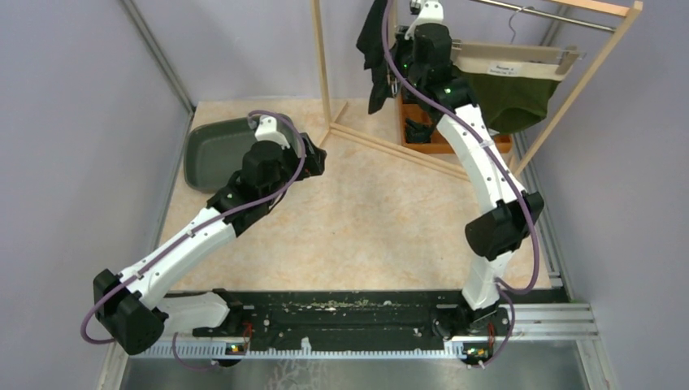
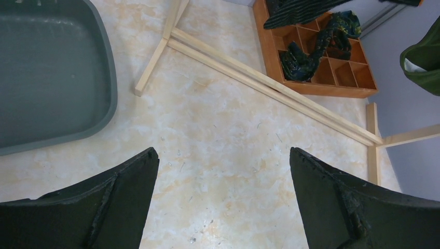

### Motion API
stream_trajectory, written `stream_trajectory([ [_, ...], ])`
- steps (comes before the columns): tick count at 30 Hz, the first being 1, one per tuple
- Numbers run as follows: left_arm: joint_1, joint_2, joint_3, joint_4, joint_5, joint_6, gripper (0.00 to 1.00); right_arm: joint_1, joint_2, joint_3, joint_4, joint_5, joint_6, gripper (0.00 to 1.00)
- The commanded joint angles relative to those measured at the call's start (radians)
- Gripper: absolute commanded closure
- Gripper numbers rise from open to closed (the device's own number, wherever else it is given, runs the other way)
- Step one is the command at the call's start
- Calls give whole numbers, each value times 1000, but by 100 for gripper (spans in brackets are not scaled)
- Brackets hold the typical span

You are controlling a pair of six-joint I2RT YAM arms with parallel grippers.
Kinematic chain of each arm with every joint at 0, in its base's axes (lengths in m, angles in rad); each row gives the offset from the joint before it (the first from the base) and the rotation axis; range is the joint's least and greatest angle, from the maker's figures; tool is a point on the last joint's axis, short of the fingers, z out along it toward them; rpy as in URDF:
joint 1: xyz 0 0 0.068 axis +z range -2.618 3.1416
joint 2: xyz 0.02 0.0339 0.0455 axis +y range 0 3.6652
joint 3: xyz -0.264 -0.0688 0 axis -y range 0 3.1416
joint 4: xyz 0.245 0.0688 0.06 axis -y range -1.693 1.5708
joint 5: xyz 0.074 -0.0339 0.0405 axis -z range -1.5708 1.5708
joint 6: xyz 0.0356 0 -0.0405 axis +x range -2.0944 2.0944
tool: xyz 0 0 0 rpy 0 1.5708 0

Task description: Clip the underwear to the hanger

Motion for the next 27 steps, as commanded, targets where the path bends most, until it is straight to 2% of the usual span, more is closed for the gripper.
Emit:
stream_trajectory([
  [1, 4, 3, -7, 32, 5, -10, 0, 0, -133, -71, 165, -22, -3, 100],
  [6, 6, 9, -10, 34, 8, -14, 0, 31, -209, -123, 191, -2, -26, 100],
  [13, 8, 7, -12, 34, 15, -18, 0, 47, -249, -97, 160, 21, -32, 100],
  [27, 8, -33, -15, 25, 15, -12, 0, 45, -182, 19, 108, 61, -31, 100],
])
